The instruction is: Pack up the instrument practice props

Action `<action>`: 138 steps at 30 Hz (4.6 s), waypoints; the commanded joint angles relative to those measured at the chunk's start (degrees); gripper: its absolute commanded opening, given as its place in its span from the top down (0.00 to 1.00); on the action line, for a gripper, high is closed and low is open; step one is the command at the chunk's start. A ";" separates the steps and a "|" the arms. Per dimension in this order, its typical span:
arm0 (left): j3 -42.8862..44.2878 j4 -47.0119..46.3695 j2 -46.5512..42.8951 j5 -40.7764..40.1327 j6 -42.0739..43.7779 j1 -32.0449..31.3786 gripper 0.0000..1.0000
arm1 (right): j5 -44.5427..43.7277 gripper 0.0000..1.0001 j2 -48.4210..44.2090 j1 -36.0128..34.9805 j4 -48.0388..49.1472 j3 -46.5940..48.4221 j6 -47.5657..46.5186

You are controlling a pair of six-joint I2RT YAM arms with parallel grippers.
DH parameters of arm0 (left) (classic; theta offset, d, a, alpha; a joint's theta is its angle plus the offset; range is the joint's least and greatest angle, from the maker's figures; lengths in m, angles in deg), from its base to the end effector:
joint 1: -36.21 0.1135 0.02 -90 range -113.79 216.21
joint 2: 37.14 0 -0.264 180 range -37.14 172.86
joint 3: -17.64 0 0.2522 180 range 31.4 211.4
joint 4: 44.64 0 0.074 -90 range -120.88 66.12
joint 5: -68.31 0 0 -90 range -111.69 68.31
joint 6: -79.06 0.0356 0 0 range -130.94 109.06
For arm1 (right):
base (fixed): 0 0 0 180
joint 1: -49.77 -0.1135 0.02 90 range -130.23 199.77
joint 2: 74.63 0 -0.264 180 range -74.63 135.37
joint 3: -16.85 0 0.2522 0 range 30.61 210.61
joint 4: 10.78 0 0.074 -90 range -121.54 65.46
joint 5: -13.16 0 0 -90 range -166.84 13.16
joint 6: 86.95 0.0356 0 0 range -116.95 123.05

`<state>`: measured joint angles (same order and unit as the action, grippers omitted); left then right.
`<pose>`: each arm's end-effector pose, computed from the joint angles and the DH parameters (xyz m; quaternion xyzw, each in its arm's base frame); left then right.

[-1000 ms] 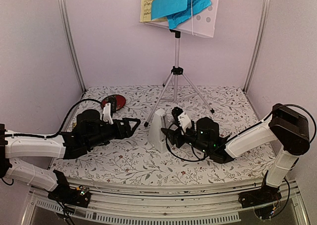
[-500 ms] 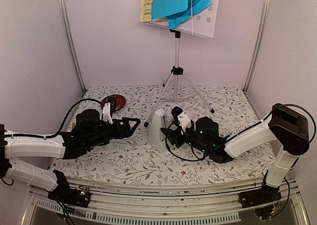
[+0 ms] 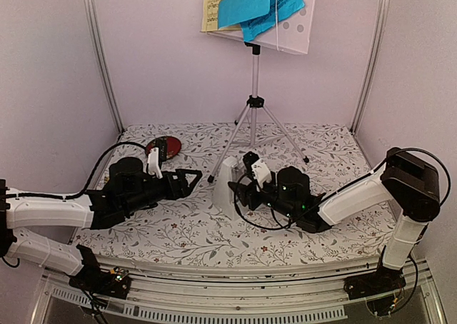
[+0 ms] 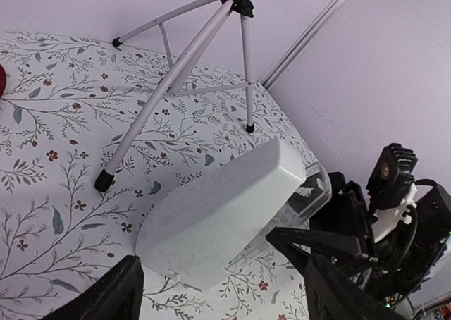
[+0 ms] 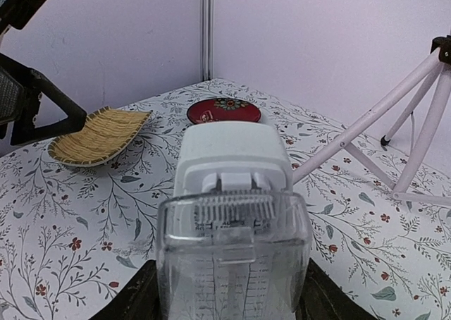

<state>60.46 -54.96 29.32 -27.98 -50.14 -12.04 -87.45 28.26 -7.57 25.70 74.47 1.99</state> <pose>0.1707 -0.1854 0.2292 0.0279 0.7834 -0.3970 0.4774 0.2020 0.3030 0.1750 -0.3163 0.6893 0.2437 0.6046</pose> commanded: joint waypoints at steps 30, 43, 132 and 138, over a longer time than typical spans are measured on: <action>-1.11 3.24 -4.48 -2.44 4.30 0.59 0.09 | -3.24 0.01 -10.10 -0.40 -11.15 -4.22 2.40; 19.69 12.75 7.49 6.28 22.76 0.89 0.02 | 5.22 0.01 -38.32 14.80 -23.81 -18.89 10.16; 16.54 5.41 31.13 10.13 14.15 9.42 0.12 | 19.20 0.55 0.79 13.78 -27.74 3.62 33.94; 15.29 4.39 30.44 8.95 11.26 5.03 0.12 | 17.74 0.55 3.18 13.79 -29.05 7.27 31.99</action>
<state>76.87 -48.90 61.10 -19.58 -37.09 -3.58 -67.54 29.26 6.52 -1.90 78.90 36.11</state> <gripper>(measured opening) 0.883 0.455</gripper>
